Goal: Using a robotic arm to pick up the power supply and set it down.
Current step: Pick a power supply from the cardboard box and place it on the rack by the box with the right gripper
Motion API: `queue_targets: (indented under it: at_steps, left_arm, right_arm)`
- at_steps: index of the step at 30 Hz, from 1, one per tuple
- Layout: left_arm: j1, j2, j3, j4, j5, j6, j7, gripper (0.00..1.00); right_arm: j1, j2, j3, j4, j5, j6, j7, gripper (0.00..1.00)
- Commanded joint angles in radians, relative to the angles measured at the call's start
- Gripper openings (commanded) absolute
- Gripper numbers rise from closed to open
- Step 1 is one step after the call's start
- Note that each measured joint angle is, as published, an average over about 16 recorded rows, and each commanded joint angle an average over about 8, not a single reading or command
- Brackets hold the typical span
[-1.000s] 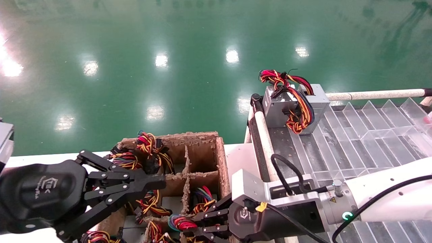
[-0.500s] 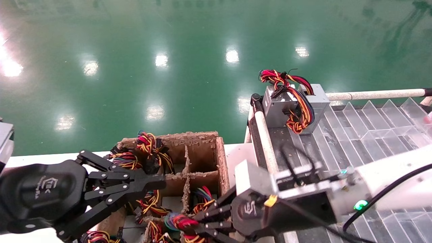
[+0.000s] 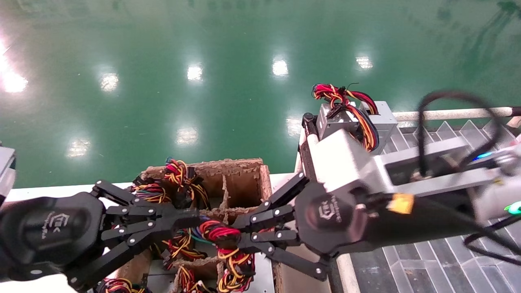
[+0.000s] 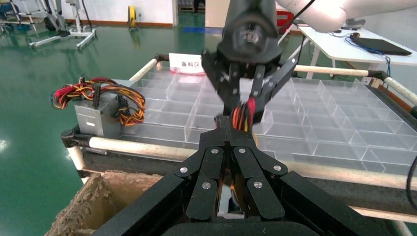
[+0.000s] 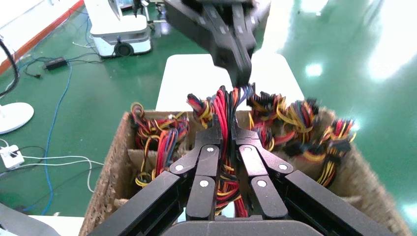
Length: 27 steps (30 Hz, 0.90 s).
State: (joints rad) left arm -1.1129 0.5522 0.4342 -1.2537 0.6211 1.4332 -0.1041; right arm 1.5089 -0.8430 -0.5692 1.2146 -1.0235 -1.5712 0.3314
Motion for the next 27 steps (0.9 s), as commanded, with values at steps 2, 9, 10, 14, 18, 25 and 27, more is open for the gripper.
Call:
queue_targets:
  at_steps: [2,9,10,14,18,25,27]
  left_arm:
    - [0.000,0.000,0.000,0.000,0.000,0.000,0.000,0.00]
    - [0.000,0.000,0.000,0.000,0.000,0.000,0.000,0.00]
    - [0.000,0.000,0.000,0.000,0.000,0.000,0.000,0.00]
    - [0.000,0.000,0.000,0.000,0.000,0.000,0.000,0.00]
    - [0.000,0.000,0.000,0.000,0.000,0.000,0.000,0.00]
    - [0.000,0.000,0.000,0.000,0.000,0.000,0.000,0.00]
    - [0.000,0.000,0.000,0.000,0.000,0.000,0.000,0.00]
  right_arm:
    - [0.026,0.022,0.000,0.026,0.027,0.001,0.008,0.00]
    - [0.124,0.040,-0.001,0.070,0.022,0.007,-0.010,0.00]
    - [0.144,0.041,-0.002,0.074,0.019,0.006,-0.013,0.00]
    - [0.231,0.046,-0.011,0.083,0.000,0.005,-0.025,0.00]
    - [0.311,0.062,-0.018,0.076,-0.029,0.011,-0.039,0.00]
    - [0.402,0.102,-0.008,0.040,-0.067,0.027,-0.059,0.00]
    - [0.419,0.117,-0.004,0.021,-0.082,0.030,-0.067,0.00]
